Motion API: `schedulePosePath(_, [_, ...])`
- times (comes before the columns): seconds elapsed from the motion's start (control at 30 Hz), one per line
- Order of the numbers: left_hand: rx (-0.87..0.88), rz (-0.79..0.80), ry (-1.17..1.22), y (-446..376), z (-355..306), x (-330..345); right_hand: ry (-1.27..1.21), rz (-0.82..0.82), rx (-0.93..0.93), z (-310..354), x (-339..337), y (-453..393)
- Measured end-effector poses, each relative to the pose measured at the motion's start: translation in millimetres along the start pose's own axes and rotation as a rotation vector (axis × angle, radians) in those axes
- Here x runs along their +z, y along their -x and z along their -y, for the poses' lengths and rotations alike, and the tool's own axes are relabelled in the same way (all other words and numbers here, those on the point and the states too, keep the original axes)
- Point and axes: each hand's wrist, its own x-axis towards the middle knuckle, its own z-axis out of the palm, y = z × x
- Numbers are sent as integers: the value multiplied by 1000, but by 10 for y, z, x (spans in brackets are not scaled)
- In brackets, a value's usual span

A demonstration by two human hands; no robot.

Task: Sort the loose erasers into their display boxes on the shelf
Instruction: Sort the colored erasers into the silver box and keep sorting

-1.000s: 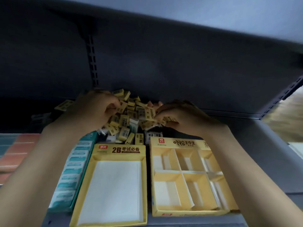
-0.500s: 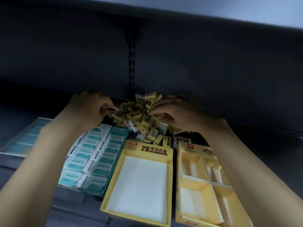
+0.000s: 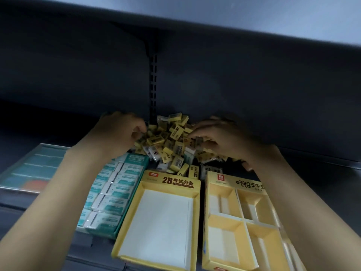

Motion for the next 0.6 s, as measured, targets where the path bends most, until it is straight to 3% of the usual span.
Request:
schedulePosePath(0.37, [215, -52, 80, -407, -649, 171, 95, 24, 339, -723, -36, 696])
schedulePosePath(0.6, [178, 71, 82, -242, -560, 259, 101, 192, 398, -816, 143, 829])
